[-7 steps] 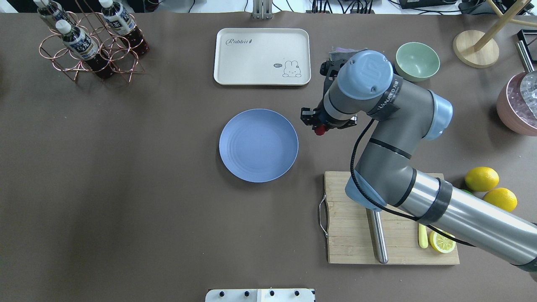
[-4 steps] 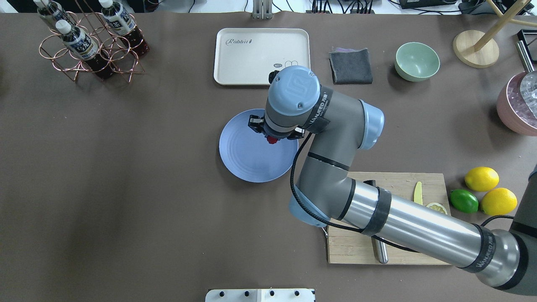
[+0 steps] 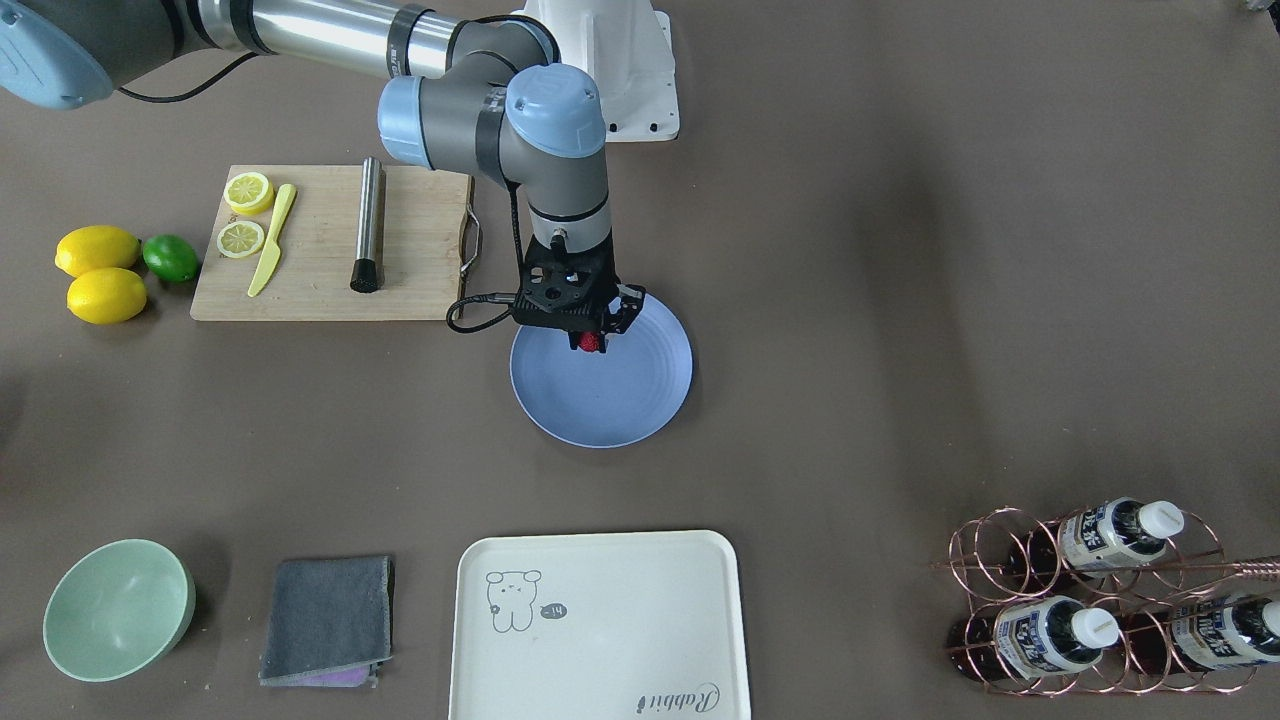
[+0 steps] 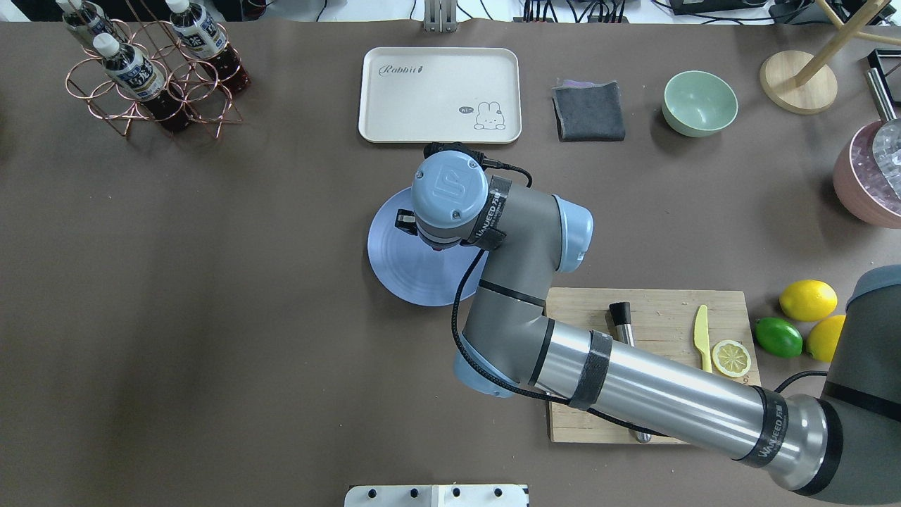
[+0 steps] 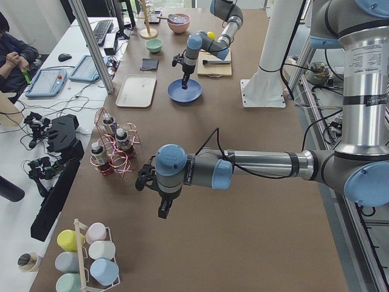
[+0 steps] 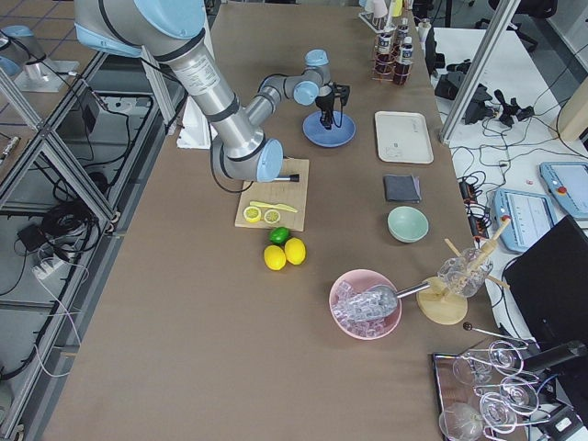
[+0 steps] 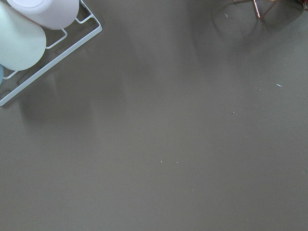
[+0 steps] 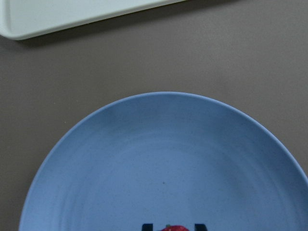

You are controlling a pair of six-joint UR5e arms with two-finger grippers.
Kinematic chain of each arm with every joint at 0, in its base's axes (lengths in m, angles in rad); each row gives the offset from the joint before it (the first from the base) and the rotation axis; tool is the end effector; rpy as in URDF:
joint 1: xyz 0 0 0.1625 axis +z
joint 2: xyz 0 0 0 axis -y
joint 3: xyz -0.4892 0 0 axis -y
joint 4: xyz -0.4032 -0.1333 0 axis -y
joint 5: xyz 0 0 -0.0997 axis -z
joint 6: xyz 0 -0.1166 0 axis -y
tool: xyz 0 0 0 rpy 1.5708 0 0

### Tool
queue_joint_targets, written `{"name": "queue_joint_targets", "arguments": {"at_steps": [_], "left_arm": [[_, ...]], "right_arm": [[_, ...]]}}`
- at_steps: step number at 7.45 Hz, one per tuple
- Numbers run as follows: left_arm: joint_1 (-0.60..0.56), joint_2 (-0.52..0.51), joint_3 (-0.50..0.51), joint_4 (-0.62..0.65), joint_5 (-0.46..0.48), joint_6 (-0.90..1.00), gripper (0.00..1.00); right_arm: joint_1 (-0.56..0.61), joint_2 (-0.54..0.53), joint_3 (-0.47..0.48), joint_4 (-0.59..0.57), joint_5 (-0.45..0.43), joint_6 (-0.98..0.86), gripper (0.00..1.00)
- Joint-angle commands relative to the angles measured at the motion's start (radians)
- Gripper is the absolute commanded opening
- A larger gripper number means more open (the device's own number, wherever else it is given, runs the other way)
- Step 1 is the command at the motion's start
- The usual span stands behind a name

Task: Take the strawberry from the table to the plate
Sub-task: 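Lower the strawberry onto the plate and open the right gripper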

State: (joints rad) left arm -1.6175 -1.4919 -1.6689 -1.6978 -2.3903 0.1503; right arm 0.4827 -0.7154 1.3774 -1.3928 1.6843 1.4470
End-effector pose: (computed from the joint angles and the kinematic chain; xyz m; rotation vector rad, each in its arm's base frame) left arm -0.0702 -0.4720 0.7066 0.2179 0.8012 0.1575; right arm -0.6884 -0.4963 0.2386 0.1492 -0.8357 0.2895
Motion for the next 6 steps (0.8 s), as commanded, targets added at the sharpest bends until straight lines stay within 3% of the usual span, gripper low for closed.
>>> {"name": "queue_joint_targets", "arguments": {"at_steps": [1,4,5,6], "left_arm": [[-0.001,0.001,0.001,0.000,0.000,0.000,0.98],[-0.001,-0.001,0.001,-0.002,0.000,0.000,0.98],[-0.001,0.001,0.003,-0.003,0.000,0.000,0.98],[-0.001,0.001,0.003,-0.005,0.000,0.000,0.98]], "right_arm": [[-0.006,0.001,-0.029,0.020,-0.011,-0.005,0.00],[-0.012,-0.001,-0.031,0.021,-0.017,-0.005,0.00],[-0.012,0.001,-0.029,0.021,-0.015,-0.007,0.08],[-0.012,-0.001,-0.031,0.021,-0.017,-0.007,0.71]]}}
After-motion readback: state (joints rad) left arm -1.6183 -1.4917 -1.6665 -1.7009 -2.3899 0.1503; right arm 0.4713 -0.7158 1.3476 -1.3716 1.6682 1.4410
